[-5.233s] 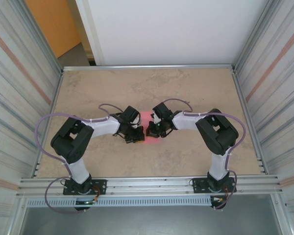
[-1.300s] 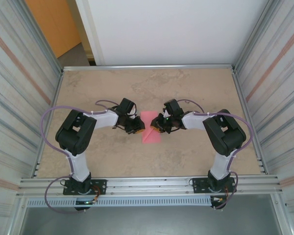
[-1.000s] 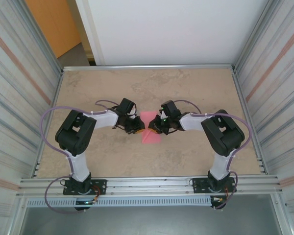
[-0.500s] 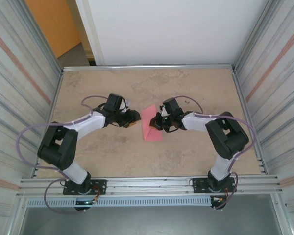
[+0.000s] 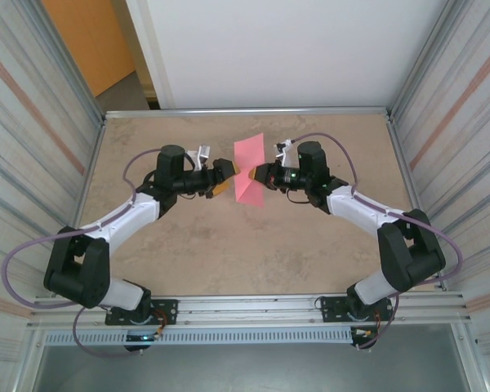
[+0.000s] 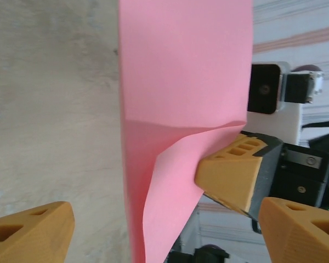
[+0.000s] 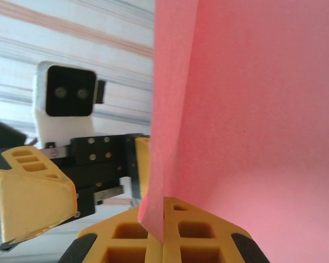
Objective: Fold a paper plane with a square sheet of paper (pick it up from the middle)
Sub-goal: Turn over the paper at the center of the table.
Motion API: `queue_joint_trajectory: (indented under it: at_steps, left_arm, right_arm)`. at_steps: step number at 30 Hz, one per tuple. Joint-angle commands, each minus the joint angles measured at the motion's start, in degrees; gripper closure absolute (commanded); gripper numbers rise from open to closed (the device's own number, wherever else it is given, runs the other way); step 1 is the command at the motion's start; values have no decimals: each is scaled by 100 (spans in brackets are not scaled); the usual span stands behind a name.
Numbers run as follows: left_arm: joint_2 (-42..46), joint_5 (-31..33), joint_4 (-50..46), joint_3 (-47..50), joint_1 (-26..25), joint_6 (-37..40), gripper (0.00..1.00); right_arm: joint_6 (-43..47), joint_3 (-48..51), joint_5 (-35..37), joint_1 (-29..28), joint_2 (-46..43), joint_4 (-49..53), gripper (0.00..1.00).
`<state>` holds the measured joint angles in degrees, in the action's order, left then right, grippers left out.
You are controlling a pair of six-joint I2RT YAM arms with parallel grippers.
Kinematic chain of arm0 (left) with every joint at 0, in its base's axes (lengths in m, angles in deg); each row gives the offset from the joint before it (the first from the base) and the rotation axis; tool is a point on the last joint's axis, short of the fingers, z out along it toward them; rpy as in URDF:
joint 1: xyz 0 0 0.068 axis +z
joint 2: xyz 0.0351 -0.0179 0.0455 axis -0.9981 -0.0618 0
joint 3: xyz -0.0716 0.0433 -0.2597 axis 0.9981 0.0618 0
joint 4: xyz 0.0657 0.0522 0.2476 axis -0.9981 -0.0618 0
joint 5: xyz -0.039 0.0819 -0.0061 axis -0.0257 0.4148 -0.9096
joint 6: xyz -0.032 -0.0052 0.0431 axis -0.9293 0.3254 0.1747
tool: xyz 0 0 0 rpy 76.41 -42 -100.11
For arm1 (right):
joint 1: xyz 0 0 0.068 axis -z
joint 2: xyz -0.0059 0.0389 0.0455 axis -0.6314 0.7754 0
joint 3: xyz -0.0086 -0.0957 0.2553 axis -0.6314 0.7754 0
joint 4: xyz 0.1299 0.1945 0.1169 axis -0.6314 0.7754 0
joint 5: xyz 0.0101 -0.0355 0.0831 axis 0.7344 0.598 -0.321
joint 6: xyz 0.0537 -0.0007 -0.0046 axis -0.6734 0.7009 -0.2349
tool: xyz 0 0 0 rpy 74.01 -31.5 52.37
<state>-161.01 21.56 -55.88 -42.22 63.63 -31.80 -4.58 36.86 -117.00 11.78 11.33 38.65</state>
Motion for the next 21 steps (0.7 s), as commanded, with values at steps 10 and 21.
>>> queue_joint_trajectory:
  at_steps: [10, 21]
  left_arm:
    - [-96, -875, 1093, -40, 33, -353, 28]
    - [-136, -756, 1312, 27, 40, -381, 62]
  right_arm:
    - [-791, -71, -749, 153, -51, -1029, 95]
    - [-856, 7, -820, 280, -51, -975, 93]
